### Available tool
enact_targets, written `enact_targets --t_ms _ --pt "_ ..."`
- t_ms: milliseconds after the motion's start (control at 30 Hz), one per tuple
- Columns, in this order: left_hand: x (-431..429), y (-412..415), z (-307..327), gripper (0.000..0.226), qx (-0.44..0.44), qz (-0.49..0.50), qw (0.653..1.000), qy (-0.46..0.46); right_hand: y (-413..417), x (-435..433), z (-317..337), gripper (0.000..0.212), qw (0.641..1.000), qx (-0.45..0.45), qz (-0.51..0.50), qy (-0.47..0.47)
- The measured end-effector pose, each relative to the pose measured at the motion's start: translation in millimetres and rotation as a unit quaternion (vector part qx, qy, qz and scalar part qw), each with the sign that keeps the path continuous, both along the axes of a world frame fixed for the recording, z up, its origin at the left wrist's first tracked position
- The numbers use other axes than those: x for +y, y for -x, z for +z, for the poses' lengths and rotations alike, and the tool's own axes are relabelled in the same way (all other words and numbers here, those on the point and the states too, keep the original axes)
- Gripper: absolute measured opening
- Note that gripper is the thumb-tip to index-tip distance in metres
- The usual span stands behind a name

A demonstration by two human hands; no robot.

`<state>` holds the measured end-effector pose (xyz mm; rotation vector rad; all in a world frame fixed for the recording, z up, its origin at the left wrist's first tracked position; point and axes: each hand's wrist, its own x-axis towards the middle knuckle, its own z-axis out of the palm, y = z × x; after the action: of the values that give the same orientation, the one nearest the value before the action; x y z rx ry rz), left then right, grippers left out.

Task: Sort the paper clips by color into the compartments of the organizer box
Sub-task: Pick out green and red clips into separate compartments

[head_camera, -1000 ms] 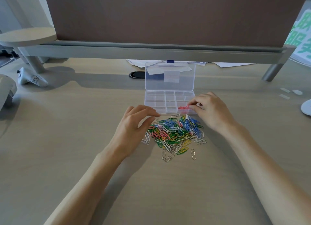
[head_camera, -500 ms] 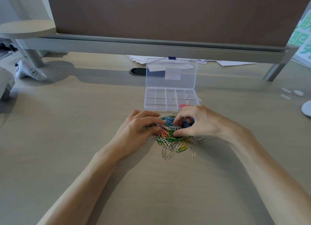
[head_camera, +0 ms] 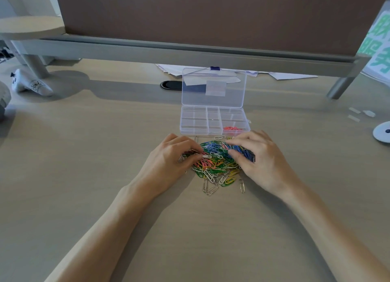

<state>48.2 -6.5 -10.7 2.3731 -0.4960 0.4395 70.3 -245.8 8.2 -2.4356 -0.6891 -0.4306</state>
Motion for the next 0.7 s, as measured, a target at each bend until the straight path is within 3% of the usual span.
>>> enact_targets --t_ms 433,700 --pt "-4 6 2 0.005 -0.041 0.063 0.997 -0.025 3 4 -15 0.007 0.998 -0.039 -0.040 -0.023" --pt "-6 8 3 0.007 -0.085 0.096 0.989 -0.073 10 6 -11 0.013 0.997 -0.046 0.026 -0.050"
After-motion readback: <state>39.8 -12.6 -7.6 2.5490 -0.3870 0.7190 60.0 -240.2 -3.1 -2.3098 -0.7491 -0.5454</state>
